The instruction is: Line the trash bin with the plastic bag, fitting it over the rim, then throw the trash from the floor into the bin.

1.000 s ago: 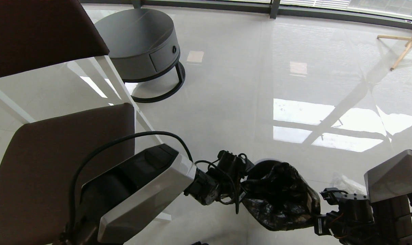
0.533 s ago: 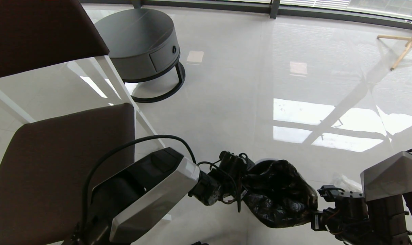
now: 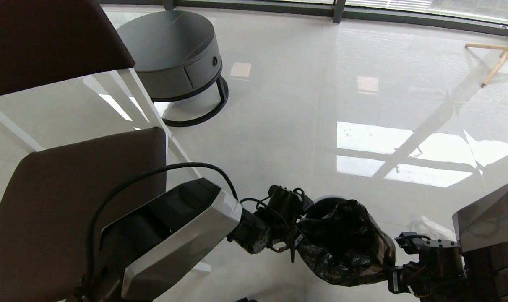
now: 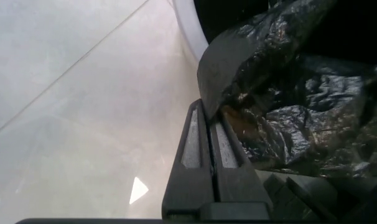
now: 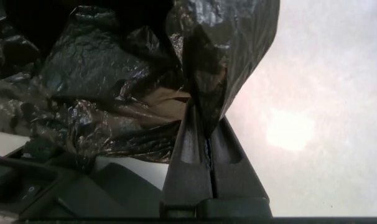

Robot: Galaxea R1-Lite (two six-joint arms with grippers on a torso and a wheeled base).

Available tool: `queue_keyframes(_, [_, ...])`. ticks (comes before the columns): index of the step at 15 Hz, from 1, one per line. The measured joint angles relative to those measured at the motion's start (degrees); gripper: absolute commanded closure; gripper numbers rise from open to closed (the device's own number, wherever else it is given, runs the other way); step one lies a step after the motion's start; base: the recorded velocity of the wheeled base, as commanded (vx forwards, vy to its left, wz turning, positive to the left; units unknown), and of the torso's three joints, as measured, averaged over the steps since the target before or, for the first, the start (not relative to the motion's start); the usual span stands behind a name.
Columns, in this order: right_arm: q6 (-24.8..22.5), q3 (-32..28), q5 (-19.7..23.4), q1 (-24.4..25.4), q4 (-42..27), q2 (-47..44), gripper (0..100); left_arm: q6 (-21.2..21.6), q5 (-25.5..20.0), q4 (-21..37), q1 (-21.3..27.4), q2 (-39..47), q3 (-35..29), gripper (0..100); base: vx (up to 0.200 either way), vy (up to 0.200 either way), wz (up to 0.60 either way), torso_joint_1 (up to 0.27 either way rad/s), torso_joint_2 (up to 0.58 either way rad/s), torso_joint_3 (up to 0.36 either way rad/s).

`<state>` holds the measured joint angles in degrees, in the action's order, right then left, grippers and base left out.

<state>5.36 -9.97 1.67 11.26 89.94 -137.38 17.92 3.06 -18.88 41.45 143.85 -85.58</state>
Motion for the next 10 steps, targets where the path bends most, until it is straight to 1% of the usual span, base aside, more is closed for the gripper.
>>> queue_keyframes(3, [0.00,-0.02,0.07,0.33,0.00,-0.57,100,0.00,0.00,-0.05,0.09,0.39,0.38,100,0.000,0.000,0.00,0.000,0.00,0.000])
queue_keyframes(6, [0.00,-2.60,0.00,-0.60,0.00,-2.89,100,-0.11,0.00,-0.11,0.34,2.02,-1.79,100,0.000,0.000,0.00,0.000,0.00,0.000])
queue_keyframes(10, [0.07,-5.16,-0.09,-2.08,-0.02,-3.85,100,-2.30,0.00,-3.01,0.22,2.49,-3.54,100,0.000,0.000,0.00,0.000,0.00,0.000])
